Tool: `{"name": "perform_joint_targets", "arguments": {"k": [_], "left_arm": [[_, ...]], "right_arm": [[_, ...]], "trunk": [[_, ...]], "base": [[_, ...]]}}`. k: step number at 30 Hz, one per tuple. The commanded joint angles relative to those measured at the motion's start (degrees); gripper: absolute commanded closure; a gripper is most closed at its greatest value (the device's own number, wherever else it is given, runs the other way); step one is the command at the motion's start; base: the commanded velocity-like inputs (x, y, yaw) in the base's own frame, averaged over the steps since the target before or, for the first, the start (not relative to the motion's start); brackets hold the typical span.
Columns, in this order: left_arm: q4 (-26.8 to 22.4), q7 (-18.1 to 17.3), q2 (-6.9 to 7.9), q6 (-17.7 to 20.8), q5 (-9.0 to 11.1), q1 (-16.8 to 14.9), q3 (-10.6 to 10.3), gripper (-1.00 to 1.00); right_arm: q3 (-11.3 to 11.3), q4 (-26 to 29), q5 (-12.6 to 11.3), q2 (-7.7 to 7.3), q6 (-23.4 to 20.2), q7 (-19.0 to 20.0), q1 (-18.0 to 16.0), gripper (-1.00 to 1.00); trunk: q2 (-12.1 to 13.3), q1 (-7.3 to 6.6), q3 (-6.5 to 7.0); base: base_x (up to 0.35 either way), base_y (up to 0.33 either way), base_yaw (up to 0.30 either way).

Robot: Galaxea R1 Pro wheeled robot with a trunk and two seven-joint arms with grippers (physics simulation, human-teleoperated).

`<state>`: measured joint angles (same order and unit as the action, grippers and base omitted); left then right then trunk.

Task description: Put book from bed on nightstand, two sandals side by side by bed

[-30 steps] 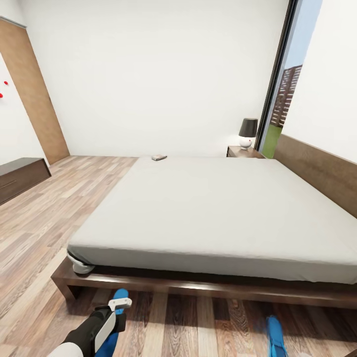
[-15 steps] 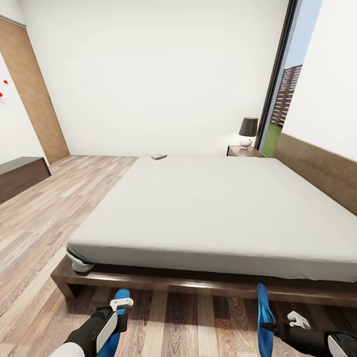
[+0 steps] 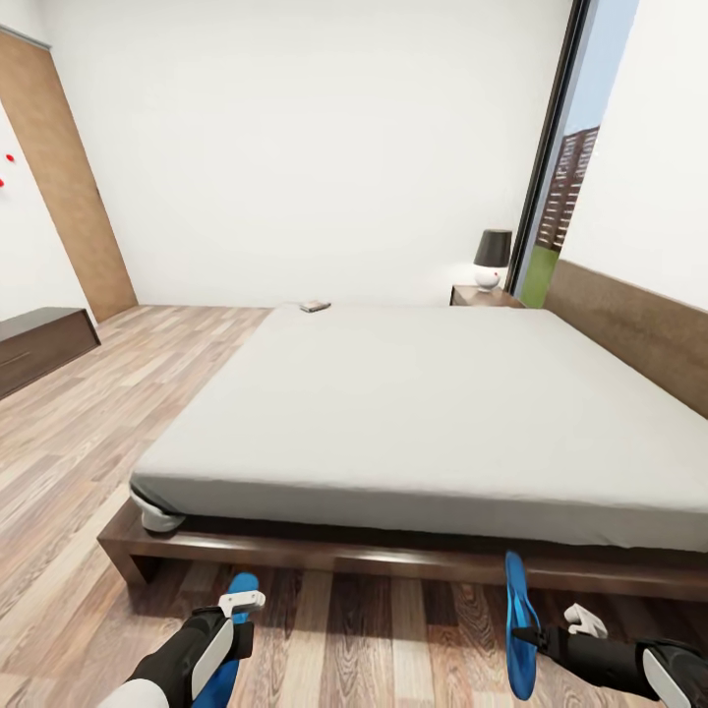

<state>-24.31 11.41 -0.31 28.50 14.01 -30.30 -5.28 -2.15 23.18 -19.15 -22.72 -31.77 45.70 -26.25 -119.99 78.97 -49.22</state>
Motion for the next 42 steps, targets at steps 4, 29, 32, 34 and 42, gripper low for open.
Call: {"name": "perform_joint_targets", "arguments": {"k": [4,29,32,34,42], "left_arm": [[-0.06,0.46,0.05,0.24,0.59,-0.02,-0.44,1.0],[-1.61,-13.97,2.59,0.89,1.65,-0.02,-0.01,1.0],[-2.33,-15.32,4.82,0.79,1.67,-0.02,0.0,1.0],[-2.64,-15.5,5.92,0.77,1.75,-0.02,0.0,1.0],[-2.91,-15.61,7.96,0.76,1.72,-0.02,0.0,1.0]], "right_arm": [[-0.07,-0.25,-0.24,0.1,-0.06,0.08,-0.03,1.0],[0.0,-8.94,-0.26,0.13,5.16,0.23,-0.02,1.0],[0.01,-8.94,-0.27,0.13,5.22,0.22,-0.02,1.0],[-0.01,-8.94,-0.27,0.13,5.22,0.21,-0.03,1.0],[-0.04,-8.94,-0.27,0.05,5.23,0.18,-0.03,1.0]], "trunk": [[-1.64,0.88,-0.77],[-11.67,6.37,-5.26],[-12.87,7.02,-5.8],[-13.67,7.46,-6.16],[-16.88,9.22,-7.6]], "base": [[0.0,0.0,0.0],[0.0,0.0,0.0],[0.0,0.0,0.0],[0.0,0.0,0.0],[0.0,0.0,0.0]]}}
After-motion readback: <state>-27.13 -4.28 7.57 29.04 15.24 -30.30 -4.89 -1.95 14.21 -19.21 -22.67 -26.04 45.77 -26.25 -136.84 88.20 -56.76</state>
